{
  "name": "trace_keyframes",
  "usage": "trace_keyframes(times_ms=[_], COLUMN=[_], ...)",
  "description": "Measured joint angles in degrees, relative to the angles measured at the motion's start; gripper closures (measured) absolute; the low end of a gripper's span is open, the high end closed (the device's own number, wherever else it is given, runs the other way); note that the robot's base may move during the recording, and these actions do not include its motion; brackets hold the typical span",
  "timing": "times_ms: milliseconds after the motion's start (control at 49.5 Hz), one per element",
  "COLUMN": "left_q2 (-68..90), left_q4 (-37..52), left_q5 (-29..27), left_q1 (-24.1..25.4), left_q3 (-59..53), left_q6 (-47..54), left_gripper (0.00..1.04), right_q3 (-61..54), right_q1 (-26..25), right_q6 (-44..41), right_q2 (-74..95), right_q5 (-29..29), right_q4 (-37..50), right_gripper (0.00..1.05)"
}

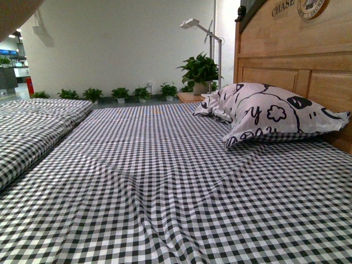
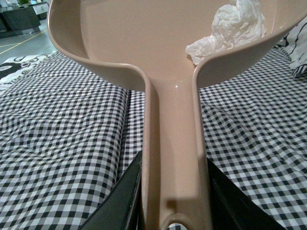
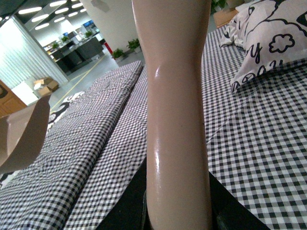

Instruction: Clean up trash

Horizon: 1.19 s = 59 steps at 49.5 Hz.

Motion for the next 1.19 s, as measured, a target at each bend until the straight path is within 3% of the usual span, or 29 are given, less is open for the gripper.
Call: trace_keyframes(times_ms=[121, 242, 1191], left_q2=[-0.11, -0.11, -0.11], left_q4=[0.63, 1.07, 1.07], left_q5=[-5.46, -8.76, -8.94], left_q1=[-6.51, -9.79, -10.43], left_q3=[-0.22, -0.61, -0.79], left_q6=[-1.03, -1.88, -2.45], left_gripper=[0.77, 0.77, 0.77], right_q3=[-0.04, -0.04, -0.04], right_q1=[0.09, 1.99, 2.95], right_q6=[-0.02, -0.5, -1.25], right_q2=[0.02, 0.02, 0.15], right_q5=[0.72, 3.48, 4.2], right_q4=[0.0, -0.57, -0.77], right_gripper=[0.86, 0.86, 0.86])
